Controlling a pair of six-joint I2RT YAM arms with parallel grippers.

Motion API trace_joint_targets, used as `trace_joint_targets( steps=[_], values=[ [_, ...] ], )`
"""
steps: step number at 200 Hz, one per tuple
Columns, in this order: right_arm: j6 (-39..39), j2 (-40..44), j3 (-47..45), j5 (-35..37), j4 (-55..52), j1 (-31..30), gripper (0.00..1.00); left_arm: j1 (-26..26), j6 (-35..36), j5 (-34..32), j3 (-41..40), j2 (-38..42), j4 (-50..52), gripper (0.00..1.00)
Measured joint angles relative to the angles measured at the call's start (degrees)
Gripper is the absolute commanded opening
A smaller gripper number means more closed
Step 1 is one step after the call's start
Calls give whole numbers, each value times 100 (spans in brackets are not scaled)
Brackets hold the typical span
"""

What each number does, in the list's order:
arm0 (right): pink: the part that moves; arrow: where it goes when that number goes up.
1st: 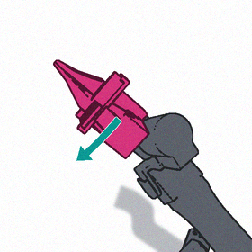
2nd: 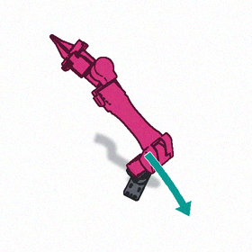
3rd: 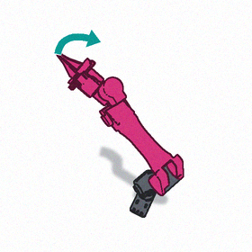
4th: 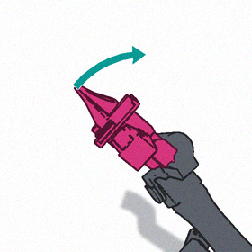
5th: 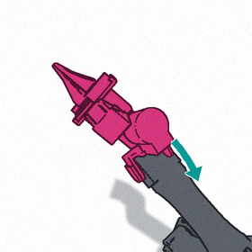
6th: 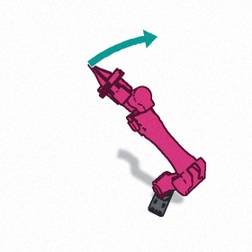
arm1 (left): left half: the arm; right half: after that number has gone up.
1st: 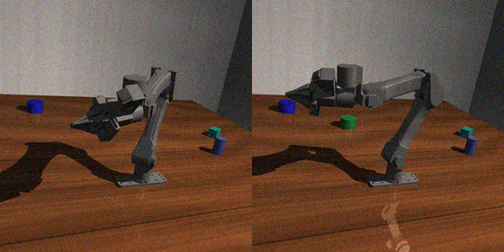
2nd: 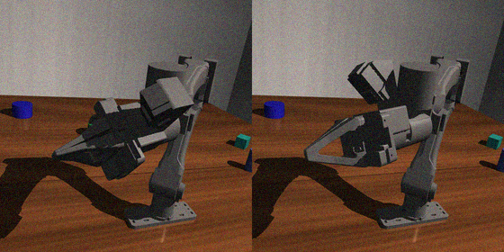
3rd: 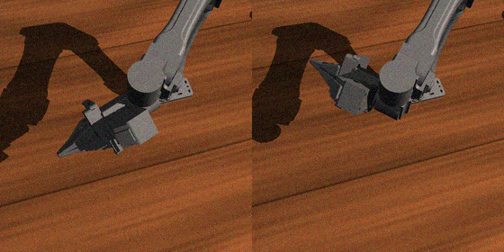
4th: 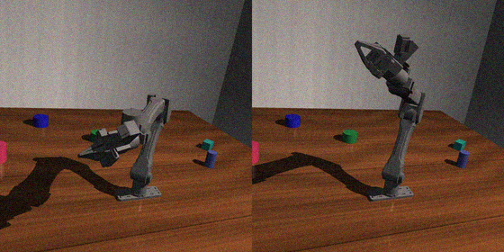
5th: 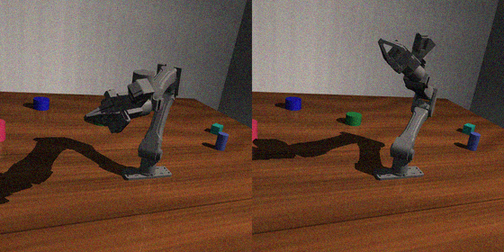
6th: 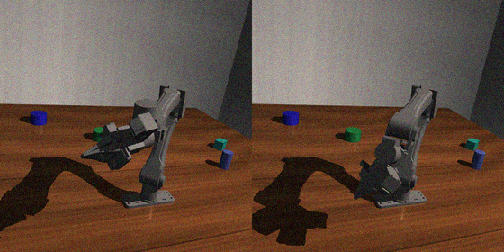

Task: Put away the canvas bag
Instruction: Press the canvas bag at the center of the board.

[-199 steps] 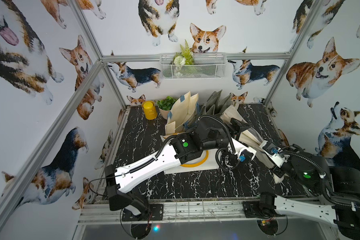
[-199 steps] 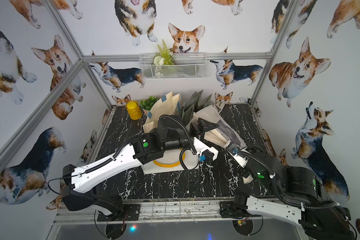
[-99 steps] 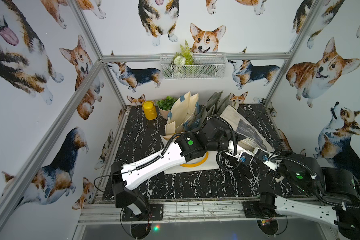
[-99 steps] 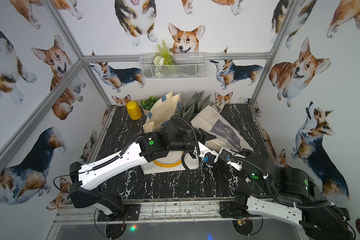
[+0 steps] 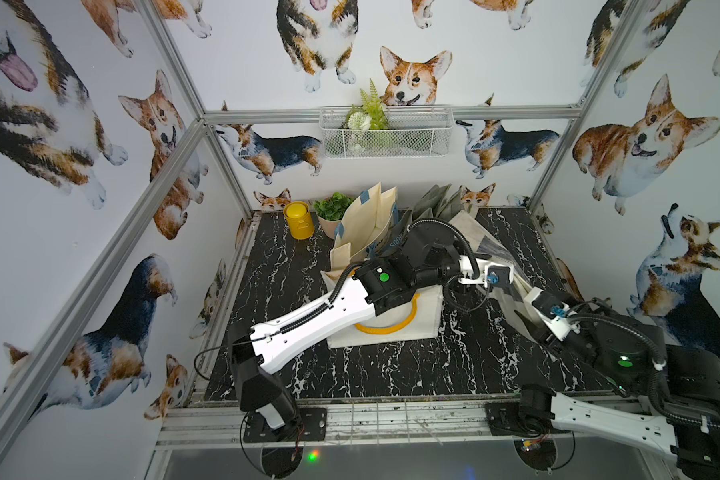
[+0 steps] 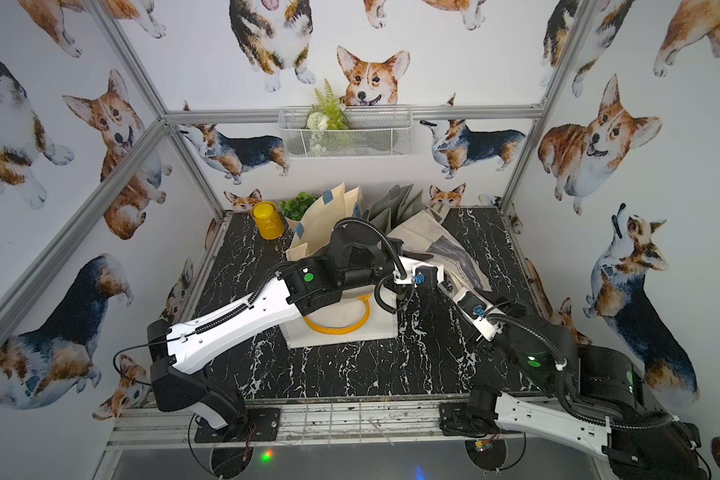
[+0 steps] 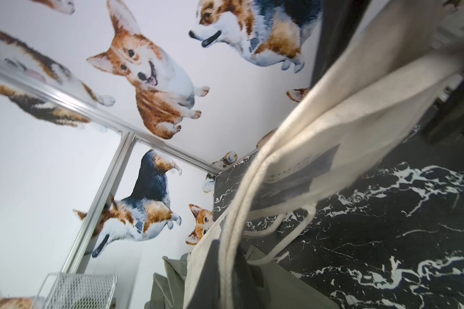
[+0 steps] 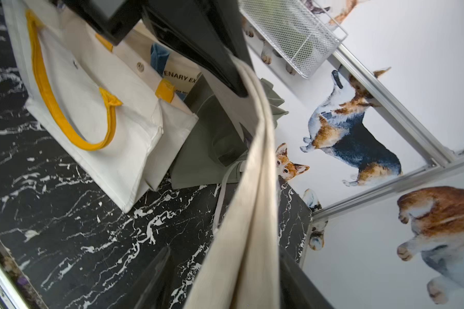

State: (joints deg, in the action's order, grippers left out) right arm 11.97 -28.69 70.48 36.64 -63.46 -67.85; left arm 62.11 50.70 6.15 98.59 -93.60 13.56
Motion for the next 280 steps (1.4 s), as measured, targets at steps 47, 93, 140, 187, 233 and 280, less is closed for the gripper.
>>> trace_joint_targets(
  steps=[47, 93, 140, 187, 233, 280],
  values=[
    [-487, 175, 136, -229, -260, 0, 76, -361, -916, 254, 114, 122, -160, 0],
    [-450, -146, 229, -90, -463, 0, 73, -411, -1246, 282, 306, 107, -155, 0],
    [-68, 256, 258, 271, -240, 0, 2, -428, -1281, 339, 127, 214, -179, 0],
    [317, 413, 201, 85, -31, 9, 0, -407, -1263, 501, -127, 299, -293, 10],
    [518, 280, 595, 118, -197, 2, 0, 131, -385, 358, 101, 238, 282, 70],
    [570, 210, 883, 177, -579, 0, 0, 557, 459, -151, 579, -46, 817, 80]
  ],
)
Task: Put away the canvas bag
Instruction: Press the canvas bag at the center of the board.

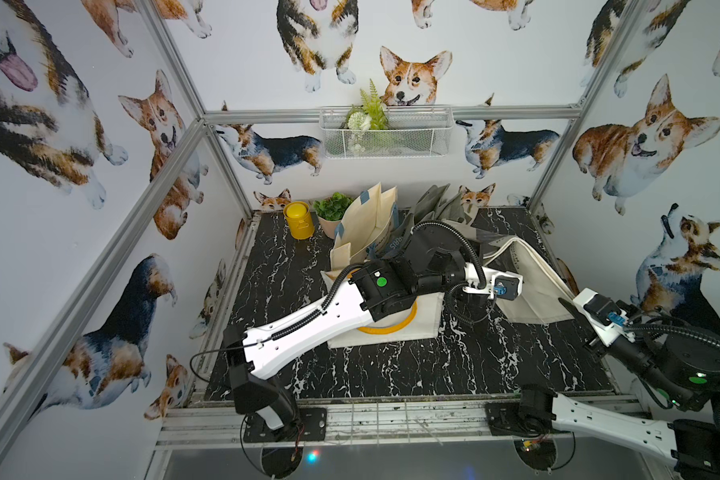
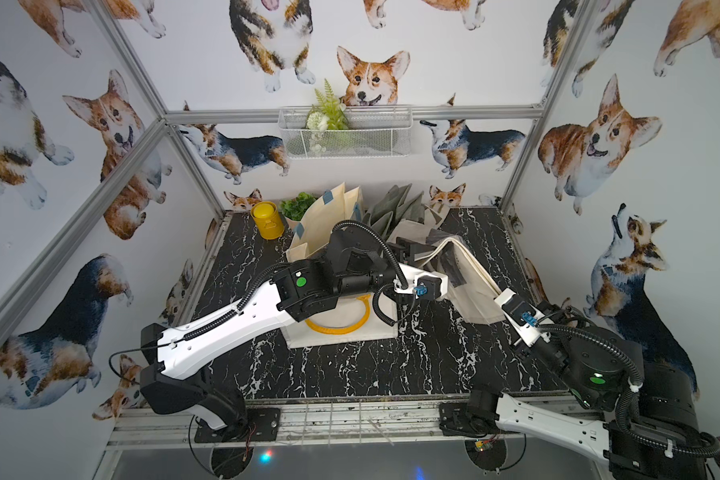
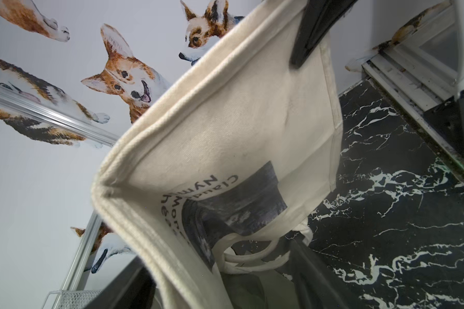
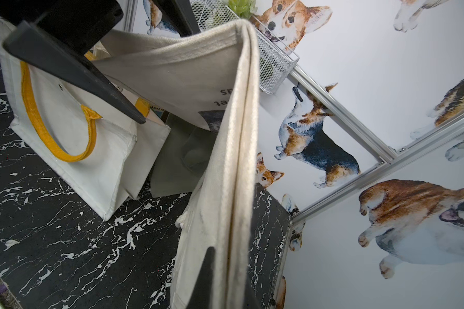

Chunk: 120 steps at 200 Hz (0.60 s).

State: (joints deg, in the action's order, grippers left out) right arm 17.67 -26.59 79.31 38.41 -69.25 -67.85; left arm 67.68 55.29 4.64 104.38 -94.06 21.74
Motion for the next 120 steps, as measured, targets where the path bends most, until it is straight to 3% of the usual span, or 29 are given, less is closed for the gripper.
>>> trace_joint_targets(
  steps=[61, 120],
  values=[
    [26, -7, 184, 61, -365, 0, 0, 247, 756, -616, 855, -673, 170, 86],
    [256, -59, 654, 142, -629, -2, 0, 146, 852, -640, 1255, -754, -107, 89]
  ],
)
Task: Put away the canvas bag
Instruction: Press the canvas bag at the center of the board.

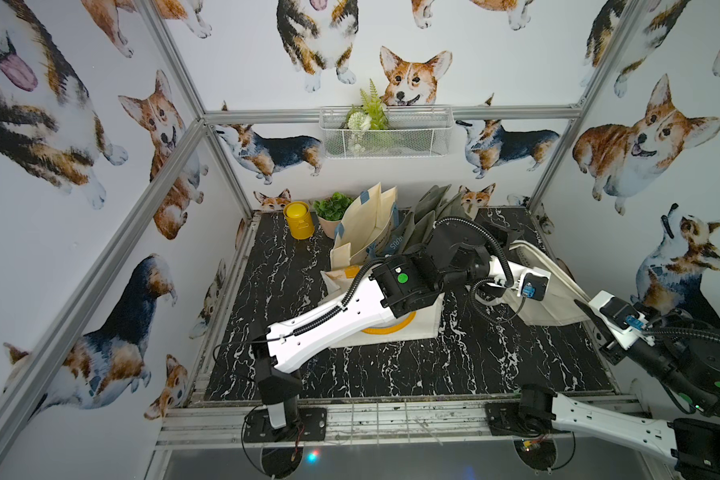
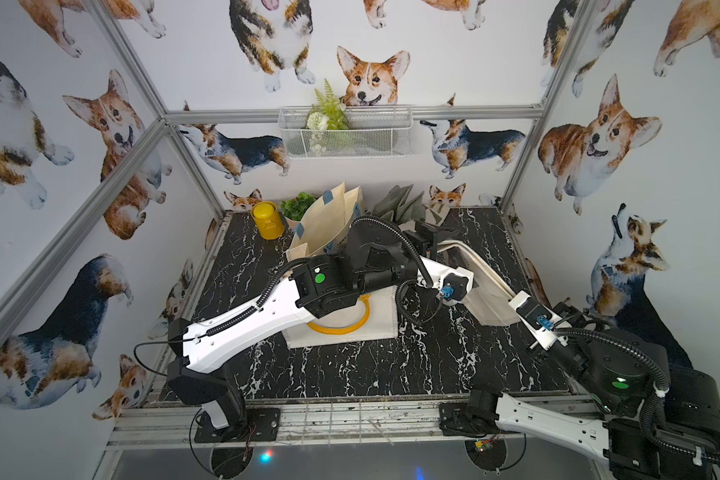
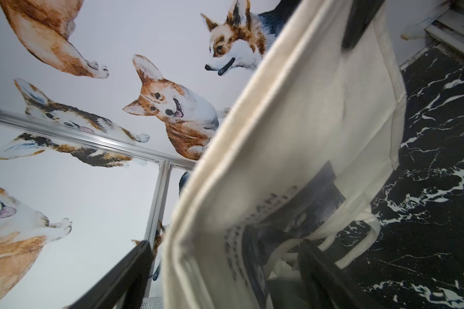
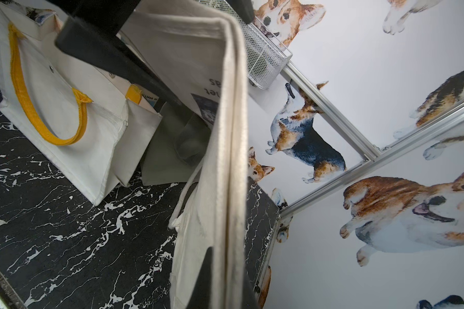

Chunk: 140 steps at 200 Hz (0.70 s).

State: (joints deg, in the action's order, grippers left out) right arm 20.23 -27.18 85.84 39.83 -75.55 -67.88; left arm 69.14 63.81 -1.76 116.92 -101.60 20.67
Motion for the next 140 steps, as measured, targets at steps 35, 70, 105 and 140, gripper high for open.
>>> trace_joint_targets(
  steps=[35, 70, 105, 140],
  values=[
    [223, -247, 271, 0, -164, 0, 0, -127, -155, 116, 33, -2, -57, 89],
    [385, -330, 496, 9, -260, 0, 0, -48, -188, 645, 48, -50, 48, 89],
    [518, -549, 562, -50, -328, 0, 0, 155, -144, 761, 63, -273, 103, 80],
    [658, -549, 713, -131, -345, -2, 0, 214, -212, 761, 144, -415, 79, 43]
  ],
)
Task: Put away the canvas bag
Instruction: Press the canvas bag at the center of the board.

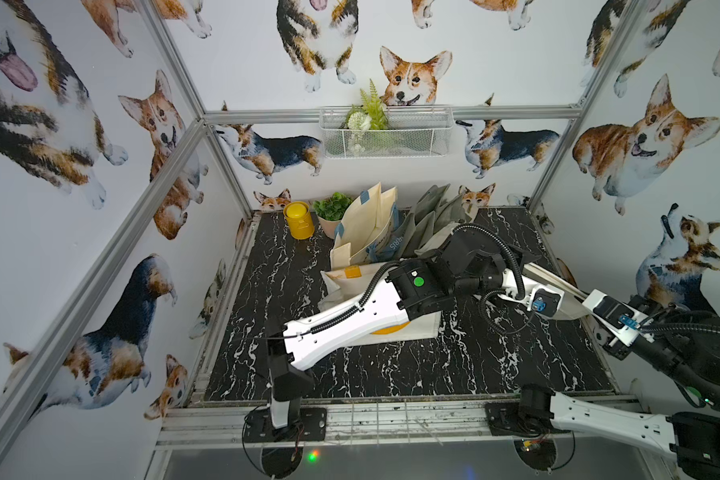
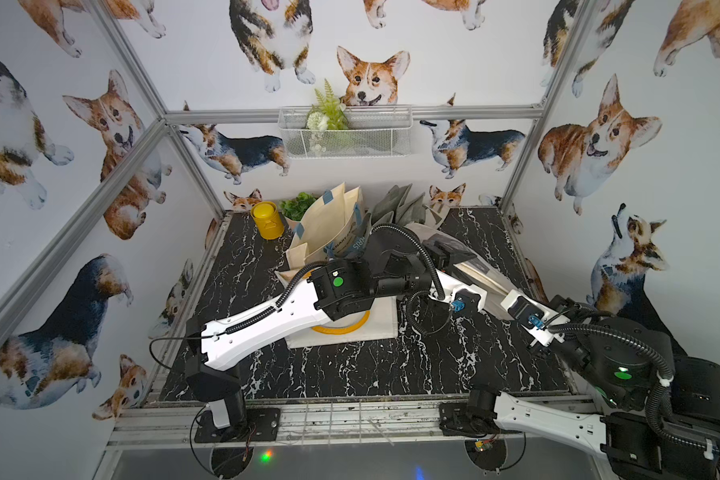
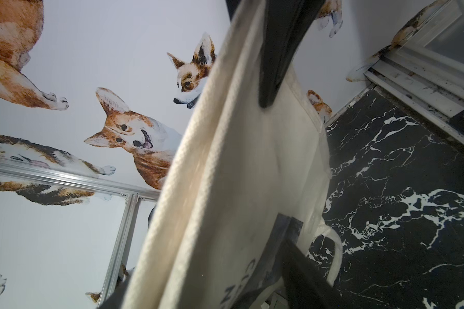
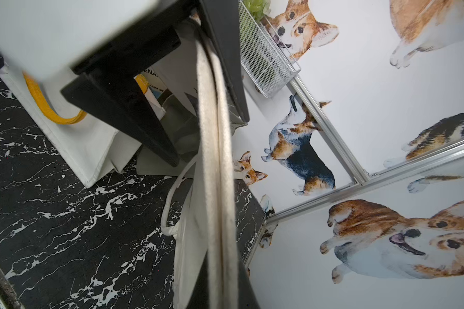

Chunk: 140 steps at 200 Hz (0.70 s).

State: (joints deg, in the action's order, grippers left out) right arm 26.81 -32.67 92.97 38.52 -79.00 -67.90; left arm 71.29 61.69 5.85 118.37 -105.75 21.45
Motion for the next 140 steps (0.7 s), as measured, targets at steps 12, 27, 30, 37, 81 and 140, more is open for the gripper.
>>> trace_joint_targets(
  steps=[12, 27, 30, 37, 81, 140],
  values=[
    [17, 24, 26, -85, 2, -2, 0, 11, -87, 52, 11, -11, -31, 30],
    [20, 31, 26, -109, -2, -9, 0, 35, -232, 94, 22, -26, -63, 12],
    [20, 31, 24, -109, -9, -11, 0, 35, -258, 94, 22, -28, -74, 7],
    [15, 39, 15, -107, -4, -13, 0, 33, -337, 127, 31, -28, -72, 0],
    [-186, 282, -87, -70, 81, -31, 39, 74, -981, 59, 31, -122, -179, 0],
    [-1049, 494, -162, 546, 332, -24, 69, 31, -2149, -1281, 297, -772, -999, 0]
  ],
)
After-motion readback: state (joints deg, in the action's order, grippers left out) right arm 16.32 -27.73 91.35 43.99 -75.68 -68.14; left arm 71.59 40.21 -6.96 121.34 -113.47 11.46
